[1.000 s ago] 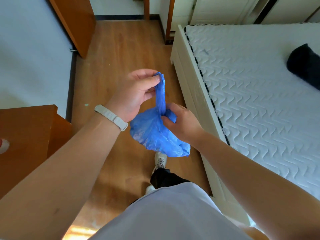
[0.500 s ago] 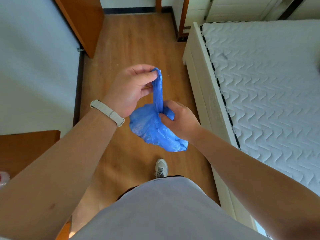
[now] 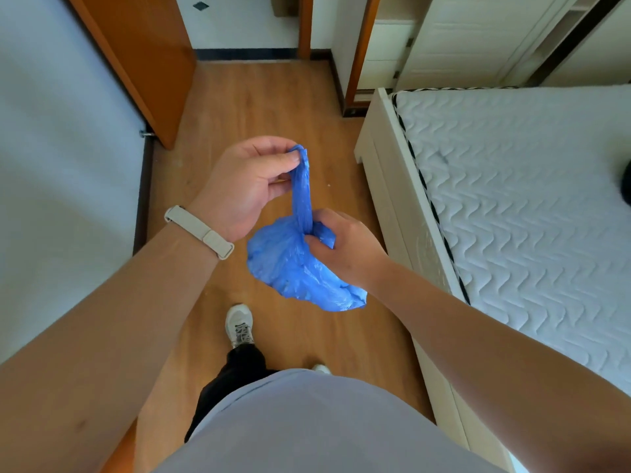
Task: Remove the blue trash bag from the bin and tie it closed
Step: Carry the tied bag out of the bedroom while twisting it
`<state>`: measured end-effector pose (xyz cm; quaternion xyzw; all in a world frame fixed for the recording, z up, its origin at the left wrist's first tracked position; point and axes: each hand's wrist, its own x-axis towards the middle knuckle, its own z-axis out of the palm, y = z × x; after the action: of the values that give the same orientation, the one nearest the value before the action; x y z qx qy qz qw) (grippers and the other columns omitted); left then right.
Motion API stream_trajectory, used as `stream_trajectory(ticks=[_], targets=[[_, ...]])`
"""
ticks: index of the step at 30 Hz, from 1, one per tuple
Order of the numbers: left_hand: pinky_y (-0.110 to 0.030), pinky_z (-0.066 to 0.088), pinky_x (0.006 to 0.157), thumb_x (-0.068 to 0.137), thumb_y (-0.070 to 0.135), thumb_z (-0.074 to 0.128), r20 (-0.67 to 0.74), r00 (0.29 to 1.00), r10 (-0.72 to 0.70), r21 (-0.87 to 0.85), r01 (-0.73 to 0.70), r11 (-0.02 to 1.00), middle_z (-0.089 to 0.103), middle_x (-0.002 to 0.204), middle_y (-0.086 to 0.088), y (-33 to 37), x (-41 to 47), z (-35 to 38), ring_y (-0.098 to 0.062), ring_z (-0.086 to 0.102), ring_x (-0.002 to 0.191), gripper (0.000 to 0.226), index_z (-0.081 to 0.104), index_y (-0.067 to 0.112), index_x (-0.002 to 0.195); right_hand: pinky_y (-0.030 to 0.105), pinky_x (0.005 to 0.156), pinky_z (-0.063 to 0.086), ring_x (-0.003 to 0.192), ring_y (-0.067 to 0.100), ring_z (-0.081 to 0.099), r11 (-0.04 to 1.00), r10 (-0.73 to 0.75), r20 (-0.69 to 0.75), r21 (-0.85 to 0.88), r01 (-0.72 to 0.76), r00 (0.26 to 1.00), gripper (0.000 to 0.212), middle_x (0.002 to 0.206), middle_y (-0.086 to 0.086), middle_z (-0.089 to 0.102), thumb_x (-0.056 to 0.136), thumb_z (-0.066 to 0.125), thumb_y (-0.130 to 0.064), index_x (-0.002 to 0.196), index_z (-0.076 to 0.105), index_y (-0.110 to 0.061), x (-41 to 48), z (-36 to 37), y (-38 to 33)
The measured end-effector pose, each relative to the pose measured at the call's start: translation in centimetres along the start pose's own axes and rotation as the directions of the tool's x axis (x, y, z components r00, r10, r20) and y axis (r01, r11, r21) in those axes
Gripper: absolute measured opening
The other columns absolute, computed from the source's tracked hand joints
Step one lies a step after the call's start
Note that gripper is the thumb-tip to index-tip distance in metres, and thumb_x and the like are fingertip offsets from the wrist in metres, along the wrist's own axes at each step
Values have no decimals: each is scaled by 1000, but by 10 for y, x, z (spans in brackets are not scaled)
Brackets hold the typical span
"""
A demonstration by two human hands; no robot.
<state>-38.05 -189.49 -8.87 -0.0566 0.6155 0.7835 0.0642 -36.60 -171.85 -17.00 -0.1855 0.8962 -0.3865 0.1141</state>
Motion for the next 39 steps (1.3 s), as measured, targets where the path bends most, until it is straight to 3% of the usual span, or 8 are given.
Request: stream_trajectory(ticks=[6, 18, 28, 33, 39], targets=[[-28, 52, 73, 87, 3, 55, 89, 995, -46, -16, 47, 999, 67, 77, -3, 20, 63, -66, -15, 63, 73, 14, 67, 11, 85, 36, 71, 50, 80, 12, 56, 999, 40, -67, -28, -42, 997, 19, 89, -15, 56, 88, 58, -29, 106, 58, -31, 83, 31, -24], [-30, 51, 75, 87, 5, 55, 191, 981, -27, 25, 23, 999, 67, 76, -1, 83, 175, -182, -13, 62, 73, 14, 67, 12, 86, 25, 69, 43, 81, 9, 52, 995, 21, -126, -95, -33, 992, 21, 84, -24, 50, 88, 58, -28, 109, 58, -28, 226, 62, -86], [-28, 51, 74, 88, 3, 55, 162, 985, -59, 33, 55, 998, 65, 76, -3, 94, 234, -204, -11, 62, 71, 12, 65, 9, 87, 22, 61, 32, 72, 9, 45, 991, -16, -95, -136, 3, 995, 16, 75, -27, 43, 89, 60, -25, 104, 58, -24, 301, 58, -80], [-31, 52, 80, 87, 3, 55, 145, 986, -86, 45, 80, 996, 66, 78, -3, 95, 279, -204, -15, 63, 76, 12, 66, 9, 87, 28, 63, 36, 69, -2, 48, 995, -12, -55, -99, 7, 998, 16, 72, -24, 44, 87, 59, -25, 96, 53, -37, 348, 35, -58], [-30, 52, 80, 89, 3, 54, 125, 986, -112, 77, 103, 992, 64, 84, -7, 100, 358, -187, -17, 62, 80, 11, 65, 7, 92, 27, 65, 36, 68, 4, 48, 998, -18, -45, -67, 15, 999, 15, 75, -26, 44, 89, 58, -25, 104, 58, -27, 415, 9, -23]])
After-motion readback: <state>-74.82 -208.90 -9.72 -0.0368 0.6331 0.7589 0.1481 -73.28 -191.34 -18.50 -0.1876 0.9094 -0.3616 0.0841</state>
